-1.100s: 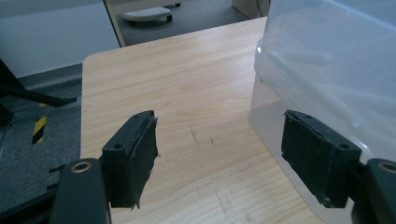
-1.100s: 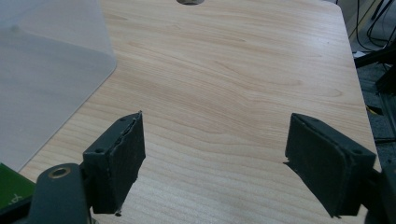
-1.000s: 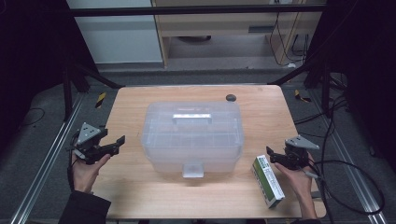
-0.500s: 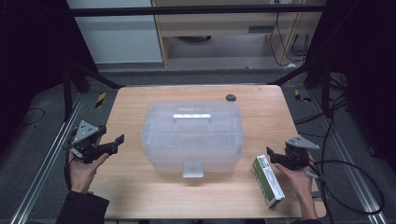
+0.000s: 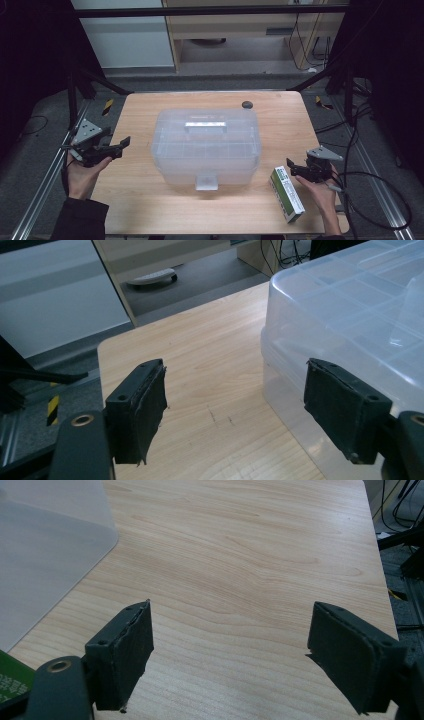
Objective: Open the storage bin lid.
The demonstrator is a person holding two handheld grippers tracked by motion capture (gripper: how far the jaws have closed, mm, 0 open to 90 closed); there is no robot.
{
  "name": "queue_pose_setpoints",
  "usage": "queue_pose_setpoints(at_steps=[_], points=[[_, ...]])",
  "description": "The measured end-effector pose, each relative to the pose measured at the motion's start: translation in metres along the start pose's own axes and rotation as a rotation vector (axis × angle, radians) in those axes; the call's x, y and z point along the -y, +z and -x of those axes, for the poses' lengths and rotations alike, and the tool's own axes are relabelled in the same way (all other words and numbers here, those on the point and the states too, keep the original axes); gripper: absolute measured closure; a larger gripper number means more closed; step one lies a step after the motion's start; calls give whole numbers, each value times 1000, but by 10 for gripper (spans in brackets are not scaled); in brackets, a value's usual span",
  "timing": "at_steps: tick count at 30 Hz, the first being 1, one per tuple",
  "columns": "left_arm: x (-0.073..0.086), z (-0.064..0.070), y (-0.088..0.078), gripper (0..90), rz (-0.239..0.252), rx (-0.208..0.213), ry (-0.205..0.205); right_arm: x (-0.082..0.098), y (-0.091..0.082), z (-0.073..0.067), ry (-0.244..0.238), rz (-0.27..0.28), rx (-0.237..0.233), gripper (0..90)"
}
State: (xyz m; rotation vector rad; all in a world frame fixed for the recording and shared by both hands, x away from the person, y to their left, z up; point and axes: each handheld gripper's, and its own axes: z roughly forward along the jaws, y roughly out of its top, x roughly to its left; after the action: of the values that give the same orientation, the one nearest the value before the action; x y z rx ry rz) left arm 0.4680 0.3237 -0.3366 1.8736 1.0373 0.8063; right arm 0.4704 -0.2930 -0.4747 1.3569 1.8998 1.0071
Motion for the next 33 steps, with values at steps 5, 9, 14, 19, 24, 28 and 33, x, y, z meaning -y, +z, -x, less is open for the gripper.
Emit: queue_pose_setpoints(at_steps=[5,9,14,19,24,28,33], points=[[-14,0,-5,243,6,4,32,0,-1,1,3,-4,2,186],[-22,2,-6,243,3,-2,59,0,1,0,-5,-8,1,185],[-32,7,-6,242,7,4,86,0,2,-2,-12,-21,1,181],[-44,15,-4,240,-8,9,147,0,2,-2,-14,-24,0,180],[-56,22,-1,241,-31,25,216,1,3,-2,-23,-37,0,178],[-62,27,-2,242,-31,43,255,1,4,-2,-25,-39,-2,177],[-68,33,-1,243,-57,45,312,2,5,-2,-23,-48,-3,177]])
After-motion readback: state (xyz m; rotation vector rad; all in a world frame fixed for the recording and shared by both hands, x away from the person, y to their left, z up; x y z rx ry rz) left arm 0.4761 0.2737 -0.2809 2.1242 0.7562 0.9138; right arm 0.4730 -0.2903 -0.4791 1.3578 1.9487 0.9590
